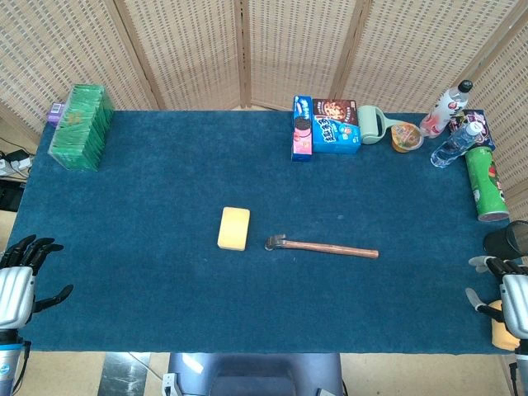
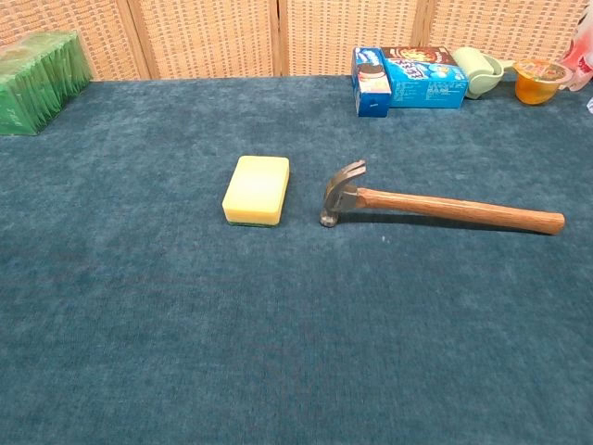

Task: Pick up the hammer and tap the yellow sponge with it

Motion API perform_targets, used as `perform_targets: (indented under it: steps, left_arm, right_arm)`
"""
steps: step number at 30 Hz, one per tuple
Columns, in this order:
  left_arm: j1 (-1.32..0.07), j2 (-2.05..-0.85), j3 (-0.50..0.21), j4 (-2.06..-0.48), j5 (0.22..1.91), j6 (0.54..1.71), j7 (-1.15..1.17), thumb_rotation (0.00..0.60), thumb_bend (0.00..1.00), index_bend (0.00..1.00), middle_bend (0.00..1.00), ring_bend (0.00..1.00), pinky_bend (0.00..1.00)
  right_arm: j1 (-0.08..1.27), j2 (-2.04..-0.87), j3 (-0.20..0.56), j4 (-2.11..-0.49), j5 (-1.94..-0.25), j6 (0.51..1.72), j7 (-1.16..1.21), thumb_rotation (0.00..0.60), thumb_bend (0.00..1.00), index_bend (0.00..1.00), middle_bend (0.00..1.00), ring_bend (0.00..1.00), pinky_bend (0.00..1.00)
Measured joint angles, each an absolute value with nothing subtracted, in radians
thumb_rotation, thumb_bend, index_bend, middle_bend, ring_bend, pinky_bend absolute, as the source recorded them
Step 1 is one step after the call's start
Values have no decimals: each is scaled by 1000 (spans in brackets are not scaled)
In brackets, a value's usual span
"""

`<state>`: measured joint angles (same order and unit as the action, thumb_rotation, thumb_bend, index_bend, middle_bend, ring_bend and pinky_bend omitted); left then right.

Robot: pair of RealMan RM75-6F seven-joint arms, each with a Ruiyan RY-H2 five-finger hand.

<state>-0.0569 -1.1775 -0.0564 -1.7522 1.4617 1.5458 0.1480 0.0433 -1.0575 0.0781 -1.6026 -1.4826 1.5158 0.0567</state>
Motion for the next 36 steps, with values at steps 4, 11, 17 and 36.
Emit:
perform_targets:
  steps: [4,11,17,36]
  left_arm:
    - [-58,-1179,-58,-1751,1459,1543,149,600,189,271,215,106,125]
    - [-55,-1176,-56,-1753,1468,1549,151,600,190,271,215,106,124]
    - [-51,-1154,-59,-1763,1488,1568,157,600,189,270,215,107,125]
    - [-127,-1037,-106,-1878,1511,1505,243,600,189,271,214,106,125]
  right_arm:
    - [46,-1061,78,-1597,-1481,1509,57,600,299,378,467,445,434]
    - [45,-1061,75,-1592,-1480,1503,73,600,299,378,469,457,446]
    - [54,-1050,71,-1599,-1493,1486,100,600,317,377,457,457,441]
    - [326,-1074,124,-1708,-1478,1123,126,600,349,378,435,421,374]
